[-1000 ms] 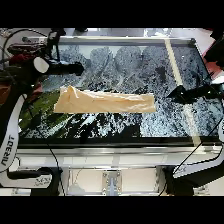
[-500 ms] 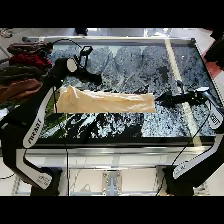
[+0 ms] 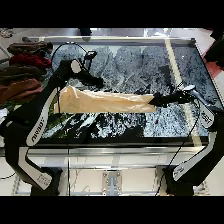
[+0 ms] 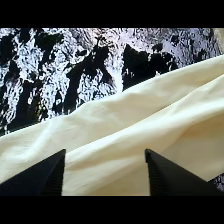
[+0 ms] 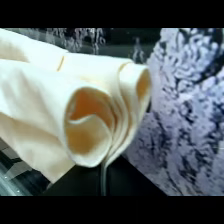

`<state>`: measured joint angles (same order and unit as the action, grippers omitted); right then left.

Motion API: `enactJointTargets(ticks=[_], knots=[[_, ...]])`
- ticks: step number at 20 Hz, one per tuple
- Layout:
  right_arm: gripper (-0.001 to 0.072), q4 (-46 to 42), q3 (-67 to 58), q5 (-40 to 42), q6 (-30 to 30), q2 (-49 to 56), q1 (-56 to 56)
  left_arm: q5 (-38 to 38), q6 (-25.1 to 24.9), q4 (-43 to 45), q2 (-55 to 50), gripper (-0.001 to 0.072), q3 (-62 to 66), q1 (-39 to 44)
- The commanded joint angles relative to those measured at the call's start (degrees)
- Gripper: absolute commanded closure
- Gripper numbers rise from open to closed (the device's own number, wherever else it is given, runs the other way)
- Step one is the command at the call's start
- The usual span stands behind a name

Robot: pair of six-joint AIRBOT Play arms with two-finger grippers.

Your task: Fold the shirts.

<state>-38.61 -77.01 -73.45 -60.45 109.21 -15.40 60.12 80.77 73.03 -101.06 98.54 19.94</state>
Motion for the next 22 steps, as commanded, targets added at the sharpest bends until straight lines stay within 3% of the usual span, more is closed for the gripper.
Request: enactJointTargets(ticks=[1,2,3,10,15,18,22], knots=[[0.0696,7.96,-0.87,-4.90,2.32,-0.55,2.49,0.83,-0.07,-0.02,-0.22,0.0466,-0.13,0.02],[0.0696,9.33,-2.05,-7.63,2.54,-1.11,2.99,1.11,-0.07,-0.02,-0.57,0.0656,-0.20,0.09],[0.0696,9.73,-3.34,-9.64,2.43,-1.95,3.52,1.53,-0.17,-0.33,-1.25,0.0691,-0.26,0.13],[0.0697,10.32,-14.27,-11.45,-5.40,-10.45,11.76,12.41,-0.20,-1.90,-10.95,0.0691,-0.55,1.51],[0.0698,10.27,-24.70,-8.70,-8.20,-10.75,21.33,9.55,-0.22,-2.82,-12.31,0.0691,-0.52,2.84],[0.0698,8.52,-28.20,-2.62,-9.86,-10.75,26.95,9.55,-0.46,-2.58,-7.65,0.0692,-0.50,1.22],[0.0699,8.22,-28.76,8.85,-10.08,-9.97,35.23,11.08,-5.64,0.02,7.08,0.0691,-0.50,-6.95]])
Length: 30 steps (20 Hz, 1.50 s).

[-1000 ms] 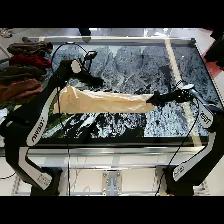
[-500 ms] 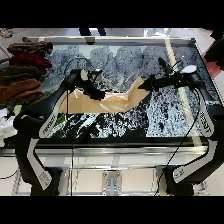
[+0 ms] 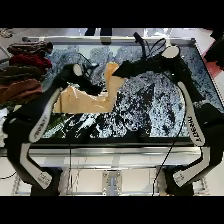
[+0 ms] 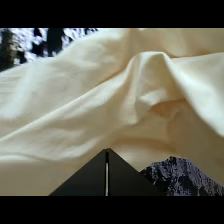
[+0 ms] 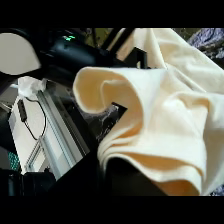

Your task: Fold the shirts.

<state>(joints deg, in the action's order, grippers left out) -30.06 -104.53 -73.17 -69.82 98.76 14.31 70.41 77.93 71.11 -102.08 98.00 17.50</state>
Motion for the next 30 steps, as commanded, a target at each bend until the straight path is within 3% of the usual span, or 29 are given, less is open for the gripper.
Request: enactJointTargets(ticks=[1,6,10,11,12,13,15,17,21,23,25,30], knots=[[0.0700,-0.35,-1.25,12.90,-0.66,1.42,8.39,0.76,-2.82,3.56,12.13,0.0691,0.04,-7.43],[0.0701,1.62,-1.57,35.15,-0.61,10.71,22.91,0.79,-2.80,4.94,25.73,0.0691,0.02,-21.55],[0.0692,3.76,-8.52,48.92,-0.63,19.87,30.88,0.87,-2.78,4.94,28.22,0.0691,0.02,-27.36],[0.0522,3.96,-10.78,50.42,-0.68,21.38,31.85,1.05,-2.78,4.96,28.09,0.0691,0.00,-27.80],[0.0154,4.68,-12.15,50.73,-0.72,21.79,31.93,1.14,-2.80,4.96,28.00,0.0691,-0.04,-27.98],[0.0012,4.76,-12.90,50.45,-0.70,21.40,31.54,1.18,-2.80,4.96,28.00,0.0691,-0.04,-27.98],[0.0020,1.53,-13.09,46.99,-0.63,19.12,28.37,1.22,-2.80,4.96,28.00,0.0691,-0.04,-27.96],[0.0021,-7.19,-13.09,37.09,-1.95,16.31,22.16,1.25,-2.80,4.96,28.00,0.0691,-0.04,-27.96],[0.0021,-26.18,-12.57,9.62,-16.90,14.19,6.73,1.22,-2.80,4.96,27.98,0.0691,-0.04,-27.96],[0.0021,-25.16,-7.80,-0.35,-18.67,14.29,0.94,1.20,-2.80,4.94,27.89,0.0691,-0.04,-27.96],[0.0022,-19.41,-2.10,-5.20,-17.29,15.34,-2.27,1.20,-2.80,4.94,27.52,0.0691,-0.04,-27.96],[0.0022,-5.44,3.61,0.81,-9.22,21.44,0.70,1.25,-2.78,4.74,26.97,0.0691,-0.04,-27.85]])
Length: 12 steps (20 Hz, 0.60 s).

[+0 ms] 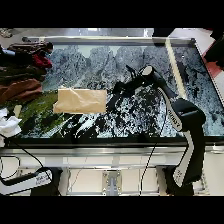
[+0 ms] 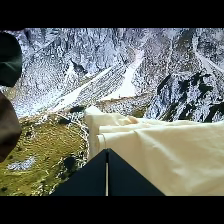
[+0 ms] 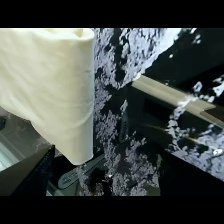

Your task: Fold the shirts.

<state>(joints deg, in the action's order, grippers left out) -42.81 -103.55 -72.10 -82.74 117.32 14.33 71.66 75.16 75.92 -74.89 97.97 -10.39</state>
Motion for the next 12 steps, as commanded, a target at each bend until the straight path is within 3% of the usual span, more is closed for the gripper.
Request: enactJointTargets(ticks=[1,3,7,8,11,12], knots=[[0.0022,9.11,2.60,1.86,4.57,3.85,2.08,0.00,0.00,-0.07,-0.22,0.0691,-0.02,0.04],[0.0087,12.79,2.58,6.73,6.80,5.27,5.11,0.00,-0.02,-0.07,-0.22,0.0691,-0.02,0.04],[0.0101,21.29,2.36,13.86,9.94,6.56,9.79,0.00,-0.04,-0.04,-0.22,0.0691,-0.02,0.02],[0.0162,21.57,1.95,15.63,9.81,6.78,10.60,0.02,-0.04,-0.04,-0.22,0.0691,-0.02,0.02],[0.0684,21.77,-0.07,17.79,9.49,6.91,11.43,0.04,-0.04,-0.04,-0.22,0.0691,-0.02,0.02],[0.0697,21.51,-1.55,16.96,9.01,6.84,10.84,0.04,-0.04,-0.04,-0.22,0.0691,-0.02,0.02]])
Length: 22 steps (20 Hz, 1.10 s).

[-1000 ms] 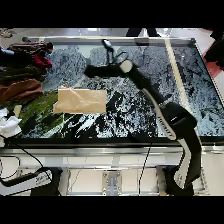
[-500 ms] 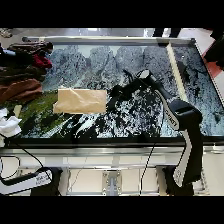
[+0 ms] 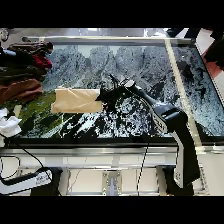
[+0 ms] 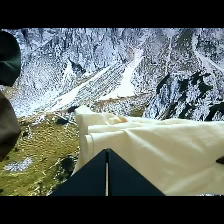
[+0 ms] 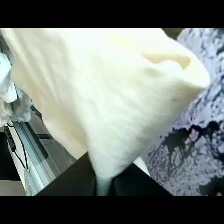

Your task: Fold the shirts.

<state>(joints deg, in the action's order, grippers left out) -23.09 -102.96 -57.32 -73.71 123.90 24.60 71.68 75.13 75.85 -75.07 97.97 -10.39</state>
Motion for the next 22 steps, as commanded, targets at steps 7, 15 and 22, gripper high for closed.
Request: enactJointTargets(ticks=[7,15,22], knots=[[0.0698,-39.30,-11.30,-16.37,-17.70,-12.96,-17.57,0.02,-0.63,0.22,-0.04,0.0691,-0.02,0.00],[0.0697,-62.71,1.31,-24.41,-18.25,-36.54,-49.46,0.02,-0.50,-0.02,-0.04,0.0691,-0.02,0.04],[0.0697,-61.79,45.40,-8.00,-12.22,-56.57,-77.18,0.02,1.18,0.00,-0.04,0.0691,-0.02,0.04]])
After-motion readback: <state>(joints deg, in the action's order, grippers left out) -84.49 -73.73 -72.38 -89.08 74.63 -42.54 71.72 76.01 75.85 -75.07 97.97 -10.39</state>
